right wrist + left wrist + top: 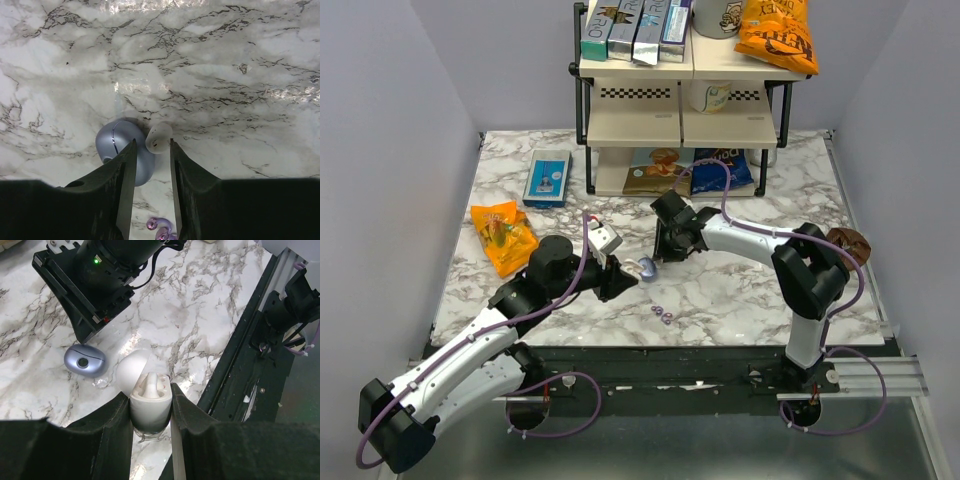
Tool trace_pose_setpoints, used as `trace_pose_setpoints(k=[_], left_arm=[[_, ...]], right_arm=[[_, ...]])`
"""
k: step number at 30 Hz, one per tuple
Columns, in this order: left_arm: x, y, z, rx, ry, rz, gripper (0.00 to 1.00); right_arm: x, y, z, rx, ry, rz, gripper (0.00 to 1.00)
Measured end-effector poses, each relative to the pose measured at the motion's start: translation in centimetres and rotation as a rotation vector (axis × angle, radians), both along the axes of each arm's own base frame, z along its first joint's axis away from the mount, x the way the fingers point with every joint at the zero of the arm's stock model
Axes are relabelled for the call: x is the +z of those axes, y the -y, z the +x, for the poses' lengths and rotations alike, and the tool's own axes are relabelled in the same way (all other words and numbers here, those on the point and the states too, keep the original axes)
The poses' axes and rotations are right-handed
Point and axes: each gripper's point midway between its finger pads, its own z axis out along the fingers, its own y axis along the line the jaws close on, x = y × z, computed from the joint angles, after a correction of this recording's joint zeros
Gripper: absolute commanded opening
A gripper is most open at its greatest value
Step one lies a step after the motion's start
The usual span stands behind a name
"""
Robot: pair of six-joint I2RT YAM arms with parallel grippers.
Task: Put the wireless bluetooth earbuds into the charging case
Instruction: Pick up the earbud from the center of the board.
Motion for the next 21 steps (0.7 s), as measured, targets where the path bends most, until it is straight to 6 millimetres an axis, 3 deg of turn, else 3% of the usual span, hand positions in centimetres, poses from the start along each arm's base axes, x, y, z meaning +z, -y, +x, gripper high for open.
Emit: trace_pose_setpoints(k=[21], left_arm=[[-0.2,0.1,0.1,0.002,-0.004,0.0,0.0]], right_arm=[[-1.5,0.9,-0.9,0.009,-0.021,-0.025,0.34]])
